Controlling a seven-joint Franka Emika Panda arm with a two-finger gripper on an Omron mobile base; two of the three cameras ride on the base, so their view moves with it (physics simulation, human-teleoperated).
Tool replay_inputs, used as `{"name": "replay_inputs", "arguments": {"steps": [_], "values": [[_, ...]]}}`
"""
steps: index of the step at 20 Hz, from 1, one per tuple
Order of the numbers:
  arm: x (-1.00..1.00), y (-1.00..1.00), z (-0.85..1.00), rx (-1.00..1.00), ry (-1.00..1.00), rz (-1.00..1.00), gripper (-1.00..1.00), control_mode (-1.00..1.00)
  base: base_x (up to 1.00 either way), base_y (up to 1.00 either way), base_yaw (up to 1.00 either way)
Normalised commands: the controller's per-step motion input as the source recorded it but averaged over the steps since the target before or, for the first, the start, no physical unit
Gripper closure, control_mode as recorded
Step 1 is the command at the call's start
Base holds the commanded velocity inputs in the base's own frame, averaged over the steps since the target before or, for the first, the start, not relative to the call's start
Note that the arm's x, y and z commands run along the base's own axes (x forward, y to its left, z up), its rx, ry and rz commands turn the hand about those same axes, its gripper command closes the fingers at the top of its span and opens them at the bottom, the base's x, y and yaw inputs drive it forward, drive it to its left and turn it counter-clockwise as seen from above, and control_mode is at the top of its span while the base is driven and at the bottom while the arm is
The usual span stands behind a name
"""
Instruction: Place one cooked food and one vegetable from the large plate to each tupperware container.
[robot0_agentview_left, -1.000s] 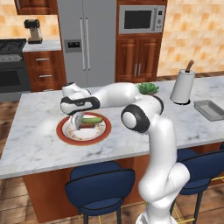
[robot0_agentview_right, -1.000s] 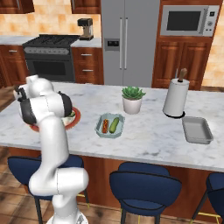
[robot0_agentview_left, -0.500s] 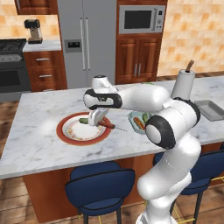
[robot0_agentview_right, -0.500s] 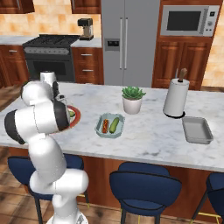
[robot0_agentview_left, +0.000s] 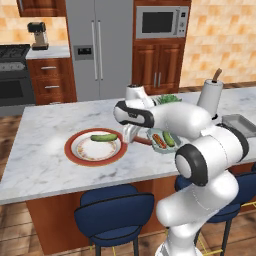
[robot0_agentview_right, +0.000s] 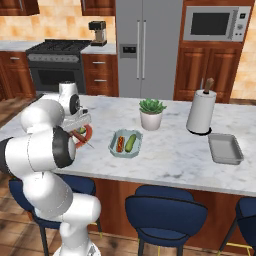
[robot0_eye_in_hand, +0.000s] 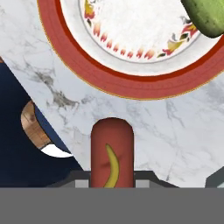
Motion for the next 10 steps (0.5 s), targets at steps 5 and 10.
{"name": "replay_inputs", "arguments": {"steps": [5, 10], "values": [[-0.25, -0.26, 0.11, -0.12, 0.03, 0.02, 1.00, -1.00, 0.00, 0.00, 0.00], [-0.03, 0.01, 0.00, -0.03, 0.03, 0.00, 1.00, -1.00, 0.00, 0.00, 0.00]]}}
